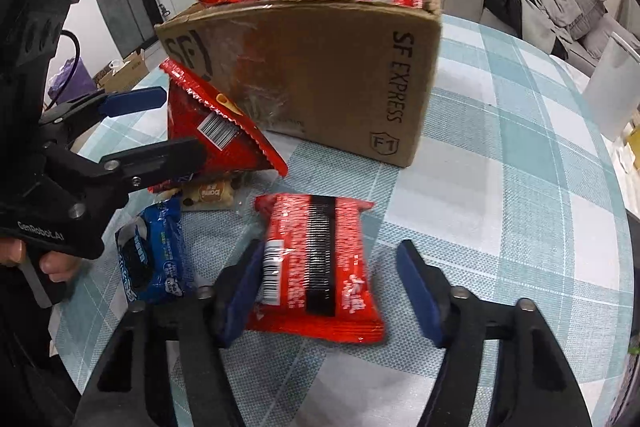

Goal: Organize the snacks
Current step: 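Grasp the red-black wafer pack with the right tool while the left tool grasps the red chip bag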

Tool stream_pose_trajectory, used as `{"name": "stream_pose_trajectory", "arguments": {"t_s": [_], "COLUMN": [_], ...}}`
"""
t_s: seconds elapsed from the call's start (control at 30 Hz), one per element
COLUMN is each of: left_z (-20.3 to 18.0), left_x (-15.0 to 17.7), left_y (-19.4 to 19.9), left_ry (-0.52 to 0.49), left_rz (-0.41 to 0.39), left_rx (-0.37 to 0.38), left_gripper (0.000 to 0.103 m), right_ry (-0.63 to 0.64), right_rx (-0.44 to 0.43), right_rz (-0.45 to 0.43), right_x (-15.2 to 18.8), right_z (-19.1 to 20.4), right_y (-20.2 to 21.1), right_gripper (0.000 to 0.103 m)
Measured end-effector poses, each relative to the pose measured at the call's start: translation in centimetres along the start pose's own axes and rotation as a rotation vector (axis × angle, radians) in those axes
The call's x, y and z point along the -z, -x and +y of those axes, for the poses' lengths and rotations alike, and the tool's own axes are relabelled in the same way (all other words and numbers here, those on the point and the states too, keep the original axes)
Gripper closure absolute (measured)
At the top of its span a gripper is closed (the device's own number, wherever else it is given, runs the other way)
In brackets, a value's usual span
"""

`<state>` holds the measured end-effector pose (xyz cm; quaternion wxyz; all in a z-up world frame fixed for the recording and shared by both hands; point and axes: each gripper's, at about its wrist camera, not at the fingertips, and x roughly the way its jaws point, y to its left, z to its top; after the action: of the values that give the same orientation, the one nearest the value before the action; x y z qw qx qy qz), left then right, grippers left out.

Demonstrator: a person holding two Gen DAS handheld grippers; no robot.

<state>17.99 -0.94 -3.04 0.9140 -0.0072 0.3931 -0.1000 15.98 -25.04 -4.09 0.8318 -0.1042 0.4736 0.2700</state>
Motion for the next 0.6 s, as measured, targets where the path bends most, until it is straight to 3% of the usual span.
{"name": "stream_pose_trajectory", "arguments": {"t_s": [0.13, 0.23, 0.43, 0.5, 0.6], "left_z": [-0.3, -0.7, -1.7, -2.3, -3.0], "left_x": [-0.1, 0.0, 0.0, 0.1, 0.3], "left_y": [-0.8, -1.3, -2.3, -2.7, -3.1], "left_ry": [-0.017, -0.023, -0.057, -0.076, -0.089], "left_rz": [0.011, 0.024, 0.041, 0.045, 0.046], "left_rx": [-0.001, 0.006, 0.019, 0.011, 0.016], "left_gripper": [0.001, 0.001, 0.013, 0.026, 0.034], "right_ry": [-0.012, -0.026, -0.045, -0.046, -0.053], "right_rx": [-0.012, -0.015, -0.018, -0.02, -0.021], "right_rz": [-0.014, -0.026, -0.04, -0.043, -0.045], "right_x": [-0.3, -0.1, -0.5, -0.6, -0.5], "right_z": [-0.3, -1.1, -1.7, -1.7, -1.6], "right_y": [0.1, 0.6, 1.1, 1.0, 1.2], "right_gripper": [0.058, 0.059, 0.059, 0.059, 0.059]}}
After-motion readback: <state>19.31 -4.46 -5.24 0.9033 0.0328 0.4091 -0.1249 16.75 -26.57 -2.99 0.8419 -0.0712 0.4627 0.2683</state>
